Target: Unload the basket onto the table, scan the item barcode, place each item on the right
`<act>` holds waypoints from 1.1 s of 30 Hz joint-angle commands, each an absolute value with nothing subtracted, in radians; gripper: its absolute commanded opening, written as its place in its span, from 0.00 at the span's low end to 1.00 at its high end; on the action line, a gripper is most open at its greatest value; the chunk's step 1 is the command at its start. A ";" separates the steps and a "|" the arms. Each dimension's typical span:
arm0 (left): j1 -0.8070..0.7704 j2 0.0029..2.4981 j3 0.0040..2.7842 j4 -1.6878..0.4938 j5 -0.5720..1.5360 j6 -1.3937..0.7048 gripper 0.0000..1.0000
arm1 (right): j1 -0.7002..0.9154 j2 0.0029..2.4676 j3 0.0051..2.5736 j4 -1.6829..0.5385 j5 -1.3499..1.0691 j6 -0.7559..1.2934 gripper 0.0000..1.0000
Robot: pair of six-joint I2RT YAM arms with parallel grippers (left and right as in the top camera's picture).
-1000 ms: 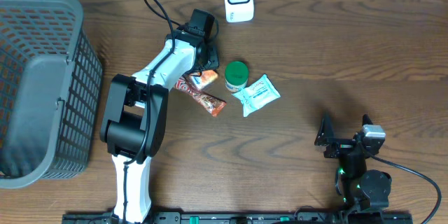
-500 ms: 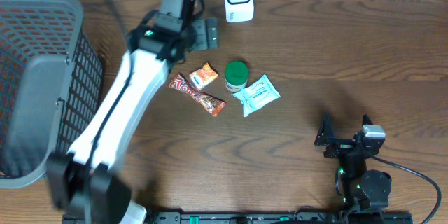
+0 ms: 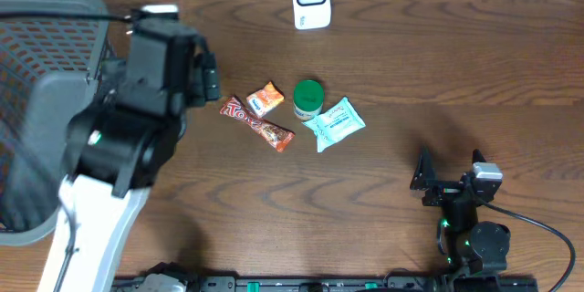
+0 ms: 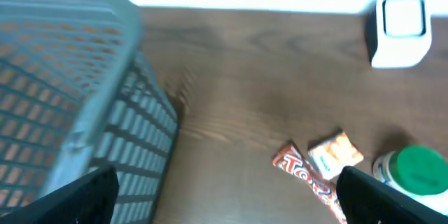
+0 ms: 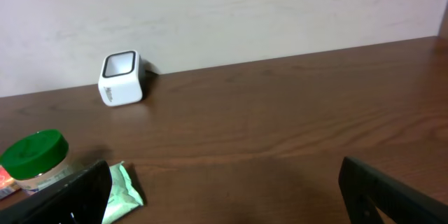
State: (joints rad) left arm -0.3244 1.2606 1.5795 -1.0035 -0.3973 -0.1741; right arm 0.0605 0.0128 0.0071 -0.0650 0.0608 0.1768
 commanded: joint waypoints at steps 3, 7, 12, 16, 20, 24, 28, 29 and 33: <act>-0.319 1.117 1.588 -0.982 -0.498 -0.150 0.99 | 0.066 0.009 0.006 -0.068 0.070 0.189 0.99; -0.319 1.016 1.588 -0.890 -0.648 -0.149 0.99 | 0.066 0.009 0.006 -0.068 0.070 0.189 0.99; -0.319 0.921 1.588 -0.670 -0.686 0.035 0.99 | 0.066 0.009 0.006 -0.068 0.070 0.189 0.99; -0.319 0.899 1.588 -0.500 -0.686 0.187 0.99 | 0.066 0.009 0.006 -0.068 0.070 0.189 0.99; -0.319 0.909 1.588 -0.338 -0.693 0.311 0.99 | 0.066 0.009 0.006 -0.068 0.070 0.189 0.99; -0.319 0.931 1.588 -0.282 -0.696 0.463 0.99 | 0.066 0.009 0.006 -0.068 0.070 0.189 0.99; -0.319 0.940 1.587 -0.286 -0.794 0.509 0.99 | 0.066 0.009 0.006 -0.068 0.070 0.189 0.99; -0.319 0.940 1.587 -0.282 -0.794 0.509 0.99 | 0.066 0.009 0.006 -0.068 0.070 0.189 0.99; -0.319 0.925 1.585 -0.306 -0.794 0.507 0.99 | 0.066 0.009 0.006 -0.068 0.070 0.189 0.99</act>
